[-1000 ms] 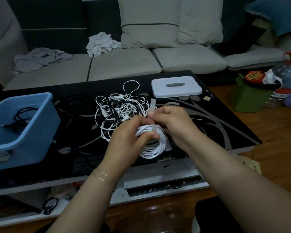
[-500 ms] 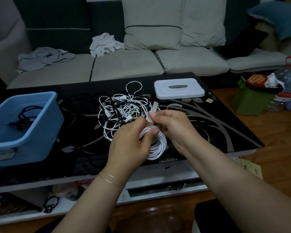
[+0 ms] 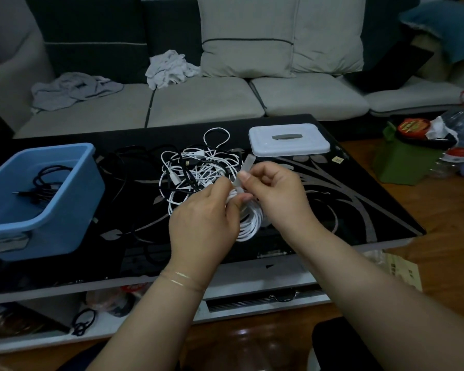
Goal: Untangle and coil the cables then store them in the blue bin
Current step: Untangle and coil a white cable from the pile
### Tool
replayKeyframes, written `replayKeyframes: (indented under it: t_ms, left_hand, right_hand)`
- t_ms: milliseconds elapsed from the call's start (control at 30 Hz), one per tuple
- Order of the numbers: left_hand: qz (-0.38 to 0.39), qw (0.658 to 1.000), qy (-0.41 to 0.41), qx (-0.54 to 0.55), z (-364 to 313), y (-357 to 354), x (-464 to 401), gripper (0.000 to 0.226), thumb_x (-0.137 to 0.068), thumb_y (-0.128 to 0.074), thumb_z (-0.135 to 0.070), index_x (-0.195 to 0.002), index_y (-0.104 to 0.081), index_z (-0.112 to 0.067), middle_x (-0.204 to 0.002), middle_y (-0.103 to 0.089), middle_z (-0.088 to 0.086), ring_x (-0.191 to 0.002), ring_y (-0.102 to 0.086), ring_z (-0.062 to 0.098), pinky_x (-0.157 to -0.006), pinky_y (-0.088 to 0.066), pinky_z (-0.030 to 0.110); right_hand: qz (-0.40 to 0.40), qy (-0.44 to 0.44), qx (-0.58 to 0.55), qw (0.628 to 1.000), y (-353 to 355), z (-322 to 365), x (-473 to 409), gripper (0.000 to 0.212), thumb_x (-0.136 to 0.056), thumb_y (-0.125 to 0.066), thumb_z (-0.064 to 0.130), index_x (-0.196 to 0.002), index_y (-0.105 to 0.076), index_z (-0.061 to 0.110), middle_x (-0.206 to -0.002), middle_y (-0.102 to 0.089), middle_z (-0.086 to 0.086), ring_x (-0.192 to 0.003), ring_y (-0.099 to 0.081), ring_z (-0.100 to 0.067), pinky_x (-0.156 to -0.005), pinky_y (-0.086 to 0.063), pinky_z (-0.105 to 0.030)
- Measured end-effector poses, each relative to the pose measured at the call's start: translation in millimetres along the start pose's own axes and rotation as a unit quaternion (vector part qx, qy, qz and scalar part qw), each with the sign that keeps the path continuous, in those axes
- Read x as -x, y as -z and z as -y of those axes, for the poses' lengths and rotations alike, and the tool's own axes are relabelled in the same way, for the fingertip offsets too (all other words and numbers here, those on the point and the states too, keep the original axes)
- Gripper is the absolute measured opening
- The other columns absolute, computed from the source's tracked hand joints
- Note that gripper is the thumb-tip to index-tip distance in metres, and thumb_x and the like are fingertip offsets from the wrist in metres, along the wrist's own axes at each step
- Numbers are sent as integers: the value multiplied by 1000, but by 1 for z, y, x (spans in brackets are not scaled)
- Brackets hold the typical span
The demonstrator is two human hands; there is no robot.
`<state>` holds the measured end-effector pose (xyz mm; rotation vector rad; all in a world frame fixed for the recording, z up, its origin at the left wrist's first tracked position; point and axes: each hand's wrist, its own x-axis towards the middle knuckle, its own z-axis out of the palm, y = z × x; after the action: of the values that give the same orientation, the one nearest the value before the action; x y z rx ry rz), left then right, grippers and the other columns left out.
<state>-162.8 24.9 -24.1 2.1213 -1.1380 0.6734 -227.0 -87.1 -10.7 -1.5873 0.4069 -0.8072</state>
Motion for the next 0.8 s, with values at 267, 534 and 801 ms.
replayKeyframes:
  t_ms: [267, 534, 801]
  left_hand:
    - [22, 998, 36, 55, 3, 4, 0, 30, -86, -66, -42, -77, -50, -18, -56, -59, 1, -52, -56, 31, -49, -25, 27]
    - [83, 990, 72, 86, 6, 10, -3, 33, -82, -62, -54, -80, -47, -24, -71, -66, 3, -71, -61, 29, -54, -29, 32]
    - [154, 969, 141, 130, 13, 13, -7, 30, -81, -63, -56, -88, -56, -27, -78, -65, -10, -79, -60, 14, -62, -43, 33]
  right_hand:
    - [76, 88, 96, 989, 7, -4, -3, 26, -88, -65, 6, -67, -58, 19, -55, -56, 14, -56, -50, 2, -59, -41, -15]
    - [106, 96, 76, 987, 11, -9, -8, 20, -85, -67, 11, -73, -61, -5, -64, -55, -7, -63, -49, -7, -61, -42, -21]
    - [145, 54, 46, 987, 13, -9, -8, 14, -85, -67, 9, -75, -66, -1, -71, -60, -17, -70, -53, -21, -69, -45, -35]
